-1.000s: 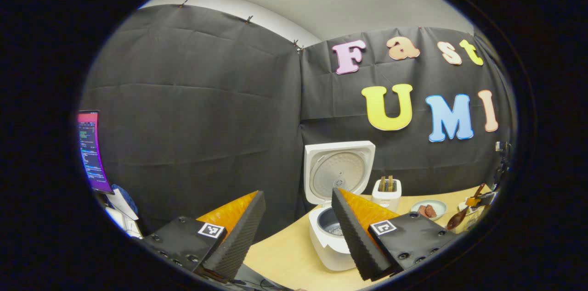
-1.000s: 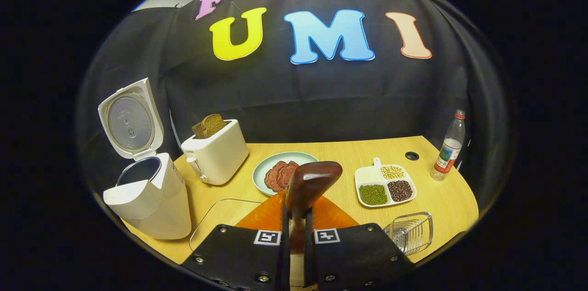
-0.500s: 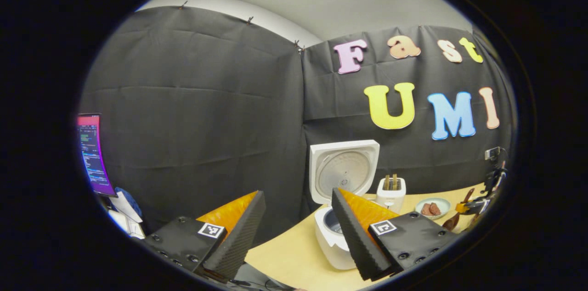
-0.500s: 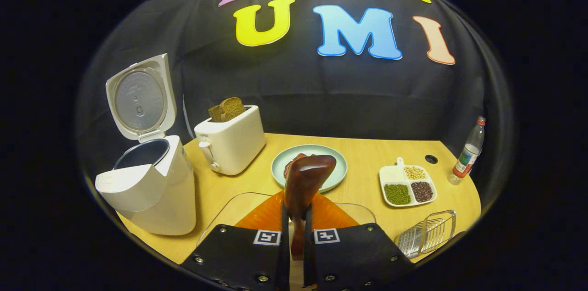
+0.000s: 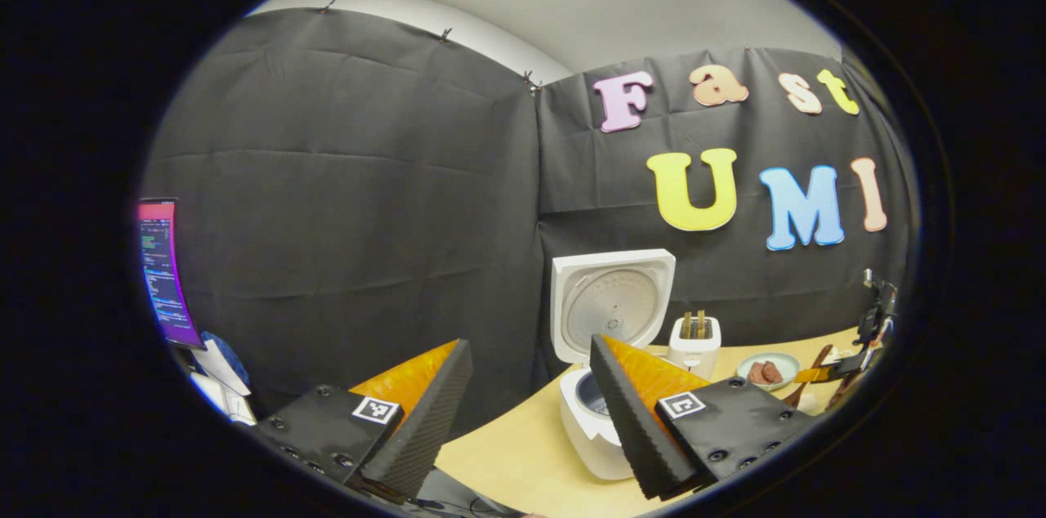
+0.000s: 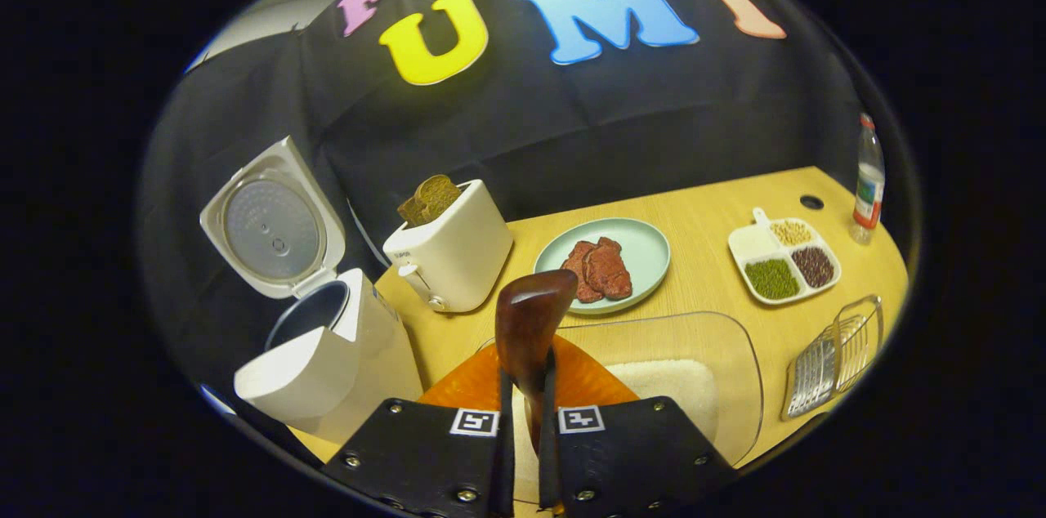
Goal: Close the left gripper, press the button to open the rice cooker; take a wooden spoon from the chopstick holder with the right hand, scoop a spoonful of rice and pour it into the rice cooker, then put the wooden spoon back into the chopstick holder.
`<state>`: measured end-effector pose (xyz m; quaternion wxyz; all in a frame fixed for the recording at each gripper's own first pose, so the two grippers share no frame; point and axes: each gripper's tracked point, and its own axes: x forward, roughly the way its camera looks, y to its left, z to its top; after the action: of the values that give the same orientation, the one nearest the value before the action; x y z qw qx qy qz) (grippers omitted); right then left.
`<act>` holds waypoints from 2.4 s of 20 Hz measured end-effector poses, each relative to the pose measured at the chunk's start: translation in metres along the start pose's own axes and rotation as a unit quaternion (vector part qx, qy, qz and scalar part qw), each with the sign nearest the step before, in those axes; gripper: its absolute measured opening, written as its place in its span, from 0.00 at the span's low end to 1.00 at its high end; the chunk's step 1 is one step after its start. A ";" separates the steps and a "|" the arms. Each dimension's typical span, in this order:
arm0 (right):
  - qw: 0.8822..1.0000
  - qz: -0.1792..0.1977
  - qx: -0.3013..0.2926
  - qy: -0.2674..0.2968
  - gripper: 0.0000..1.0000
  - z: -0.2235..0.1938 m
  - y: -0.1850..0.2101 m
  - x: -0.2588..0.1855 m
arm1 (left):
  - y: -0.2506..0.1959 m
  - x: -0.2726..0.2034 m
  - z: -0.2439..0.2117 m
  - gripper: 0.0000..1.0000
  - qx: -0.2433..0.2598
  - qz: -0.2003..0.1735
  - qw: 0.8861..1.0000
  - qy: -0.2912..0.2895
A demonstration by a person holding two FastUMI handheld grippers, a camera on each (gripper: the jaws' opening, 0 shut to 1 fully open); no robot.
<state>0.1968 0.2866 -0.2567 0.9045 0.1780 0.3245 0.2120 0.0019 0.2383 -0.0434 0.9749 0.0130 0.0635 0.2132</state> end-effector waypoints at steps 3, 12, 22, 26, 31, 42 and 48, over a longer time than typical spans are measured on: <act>0.996 0.002 0.085 0.011 0.12 -0.001 -0.015 -0.001 | -0.006 0.003 0.002 0.99 0.002 -0.008 1.000 -0.002; 0.969 0.024 0.246 0.004 0.12 0.012 -0.057 -0.018 | -0.034 0.007 0.019 0.99 0.023 -0.044 0.999 -0.017; 0.920 0.109 0.376 -0.031 0.12 0.064 -0.023 -0.047 | -0.043 0.008 0.016 0.95 0.015 -0.061 0.998 -0.020; 0.911 0.144 0.385 -0.033 0.12 0.079 0.011 -0.054 | -0.030 0.005 0.010 1.00 0.007 -0.055 0.998 -0.016; 0.906 0.195 0.373 -0.036 0.12 0.095 0.070 -0.062 | -0.004 0.000 0.001 1.00 0.000 -0.042 0.999 -0.010; 0.915 0.241 0.324 -0.010 0.12 0.084 0.182 -0.029 | 0.062 -0.018 -0.021 1.00 -0.013 0.000 1.000 0.006; 0.932 0.243 0.268 0.004 0.12 0.067 0.237 0.002 | 0.087 -0.027 -0.044 1.00 -0.022 0.018 0.999 0.028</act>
<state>0.1793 0.4756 -0.1000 0.7429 0.4860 0.3199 0.3312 -0.0644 0.3060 -0.0787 0.9688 -0.0131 0.0856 0.2323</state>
